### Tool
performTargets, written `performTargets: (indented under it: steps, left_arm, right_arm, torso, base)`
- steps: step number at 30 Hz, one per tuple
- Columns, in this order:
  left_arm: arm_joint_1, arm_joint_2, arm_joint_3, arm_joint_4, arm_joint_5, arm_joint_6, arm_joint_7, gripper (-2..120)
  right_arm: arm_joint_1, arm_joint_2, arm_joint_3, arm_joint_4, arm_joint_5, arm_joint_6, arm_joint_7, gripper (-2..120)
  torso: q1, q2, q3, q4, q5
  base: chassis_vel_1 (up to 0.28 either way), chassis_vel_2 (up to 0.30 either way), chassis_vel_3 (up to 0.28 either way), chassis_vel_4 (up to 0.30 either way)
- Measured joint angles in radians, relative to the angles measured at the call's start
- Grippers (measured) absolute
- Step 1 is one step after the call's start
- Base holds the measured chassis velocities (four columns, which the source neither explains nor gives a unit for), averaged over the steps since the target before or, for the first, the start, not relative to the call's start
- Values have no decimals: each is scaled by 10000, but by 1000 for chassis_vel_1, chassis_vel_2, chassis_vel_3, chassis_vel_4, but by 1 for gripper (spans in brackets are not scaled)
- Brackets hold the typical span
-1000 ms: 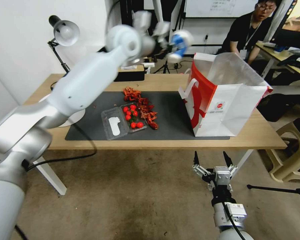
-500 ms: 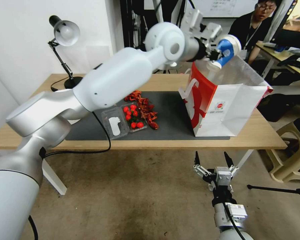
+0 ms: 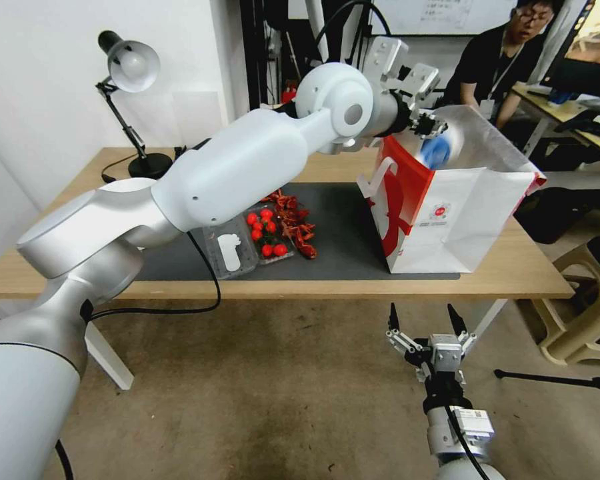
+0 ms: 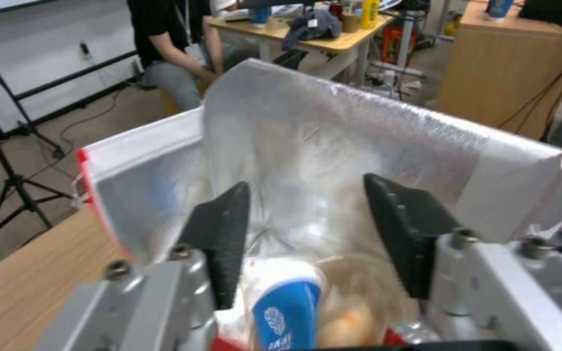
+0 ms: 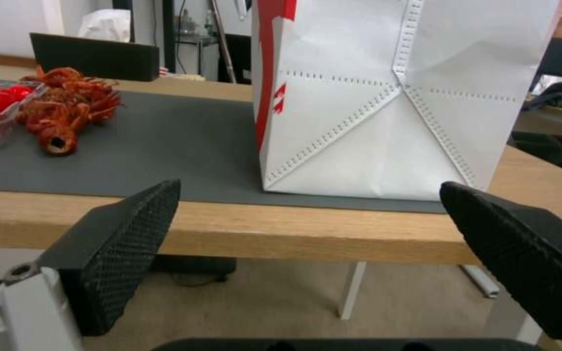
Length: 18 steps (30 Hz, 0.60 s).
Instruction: Pick up the trash from the table and place it into the takeout bag.
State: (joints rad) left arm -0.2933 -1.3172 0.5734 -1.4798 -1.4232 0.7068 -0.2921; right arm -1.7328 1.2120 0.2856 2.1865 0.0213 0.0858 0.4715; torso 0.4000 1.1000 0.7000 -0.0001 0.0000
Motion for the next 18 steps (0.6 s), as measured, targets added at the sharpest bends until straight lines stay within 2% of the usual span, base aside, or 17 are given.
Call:
performTargets:
  steps: [1, 3, 6, 7, 10, 11, 13, 15, 16, 18]
  left_arm:
    - [59, 147, -47, -173, -53, 3, -89, 59]
    - [145, 301, -115, -365, -104, 6, -191, 62]
    - [651, 1028, -499, -1268, -317, 137, -630, 77]
    - [651, 1028, -499, -1268, -317, 137, -630, 77]
    - [1747, 2220, -1222, -2470, -318, 271, -919, 91]
    - [1747, 2220, -1222, -2470, -318, 271, -919, 91]
    - [2561, 2942, -1847, -3096, -26, 272, -950, 98]
    - [3560, 3695, -2731, -3787, 233, 275, -1006, 99]
    - [3560, 3695, -2731, -3787, 233, 275, -1006, 99]
    - [4628, 4216, -3628, -4442, 474, 275, -1043, 100]
  right_arm:
    - [-2, 9, -13, 0, -8, 0, -1, 100]
    - [-2, 12, -20, 0, -11, 0, -3, 100]
    - [-12, 6, -26, 17, -14, 1, -11, 100]
    - [-12, 6, -26, 17, -14, 1, -11, 100]
    - [-79, 20, -12, 52, -47, 1, -17, 100]
    - [-79, 20, -12, 52, -47, 1, -17, 100]
    - [-140, 71, 6, 77, -97, 9, -16, 100]
    - [-168, 77, -4, 102, -134, 12, -16, 100]
    - [-168, 77, -4, 102, -134, 12, -16, 100]
    - [-206, 63, -27, 118, -144, 13, -23, 100]
  torso:
    - [0, 0, 0, 2, 0]
    - [0, 0, 0, -1, 0]
    - [-1, 0, -1, -1, -2]
    - [-1, 0, -1, -1, -2]
    - [0, 0, -1, 7, -8]
    - [0, 0, -1, 7, -8]
    - [0, 0, -1, 0, -7]
    - [-1, 0, -1, 5, -5]
    - [-1, 0, -1, 5, -5]
    - [-1, 1, -2, 6, -2]
  base:
    - [0, 0, 0, 0]
    - [0, 0, 0, 0]
    - [0, 0, 0, 0]
    - [0, 0, 0, 0]
    - [0, 0, 0, 0]
    - [0, 0, 0, 0]
    - [0, 0, 0, 0]
    - [0, 0, 0, 0]
    - [0, 0, 0, 0]
    - [0, 0, 0, 0]
